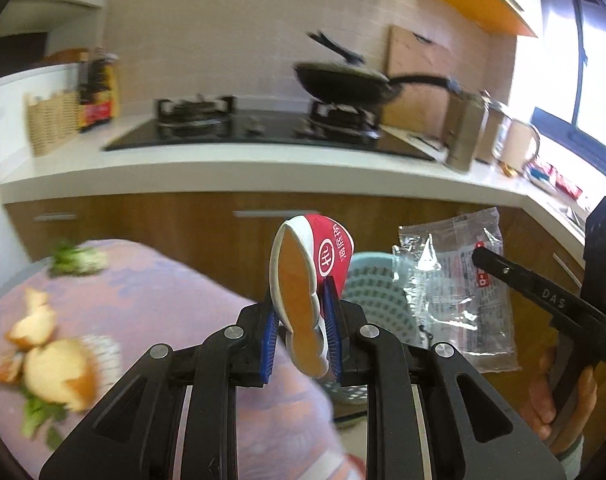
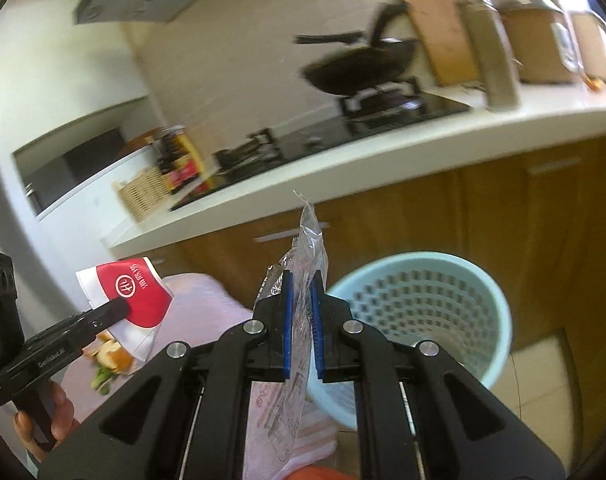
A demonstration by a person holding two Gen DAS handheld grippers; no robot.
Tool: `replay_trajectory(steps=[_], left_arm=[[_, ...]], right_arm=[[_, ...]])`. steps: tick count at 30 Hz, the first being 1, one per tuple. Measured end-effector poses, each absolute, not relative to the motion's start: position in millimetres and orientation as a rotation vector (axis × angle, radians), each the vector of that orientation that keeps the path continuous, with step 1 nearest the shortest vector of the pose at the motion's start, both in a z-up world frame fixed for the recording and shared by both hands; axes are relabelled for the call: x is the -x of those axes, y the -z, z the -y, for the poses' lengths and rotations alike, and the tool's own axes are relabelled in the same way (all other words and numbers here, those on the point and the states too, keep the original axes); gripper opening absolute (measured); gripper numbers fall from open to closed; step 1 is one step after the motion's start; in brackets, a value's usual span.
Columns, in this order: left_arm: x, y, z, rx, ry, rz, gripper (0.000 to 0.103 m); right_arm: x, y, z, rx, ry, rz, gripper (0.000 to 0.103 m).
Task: Collect trash
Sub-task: 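Carry the paper cup and wrapper over the blue basket and release both, then move both grippers back over the table toward the peels and snack wrapper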
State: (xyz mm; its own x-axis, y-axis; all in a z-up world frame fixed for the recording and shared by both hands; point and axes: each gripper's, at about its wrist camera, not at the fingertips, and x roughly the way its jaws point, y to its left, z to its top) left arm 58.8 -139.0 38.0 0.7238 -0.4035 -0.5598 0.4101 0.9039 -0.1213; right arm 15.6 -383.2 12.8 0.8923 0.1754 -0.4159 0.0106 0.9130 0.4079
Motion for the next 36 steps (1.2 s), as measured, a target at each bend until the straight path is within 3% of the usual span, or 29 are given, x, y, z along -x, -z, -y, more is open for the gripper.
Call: replay_trajectory(steps=[15, 21, 27, 28, 31, 36], left_arm=[[-112, 26, 270, -0.164, 0.541, -0.764, 0.021], [-129, 45, 300, -0.182, 0.555, -0.803, 0.021], [-139, 55, 311, -0.197, 0.543, -0.822, 0.023], [-142, 57, 312, -0.202, 0.535, -0.826, 0.024], [-147, 63, 310, -0.191, 0.509, -0.829, 0.053], [-143, 61, 302, -0.184, 0.489, -0.839, 0.055]], right_arm=[[-55, 61, 456, -0.507, 0.070, -0.593, 0.010], [-68, 92, 478, -0.571, 0.075, -0.664, 0.047], [-59, 94, 497, -0.634, 0.085, -0.637, 0.048], [-58, 93, 501, -0.643, 0.084, -0.632, 0.048], [-55, 88, 503, -0.664, 0.069, -0.620, 0.048], [-44, 75, 503, -0.653, 0.075, -0.597, 0.048]])
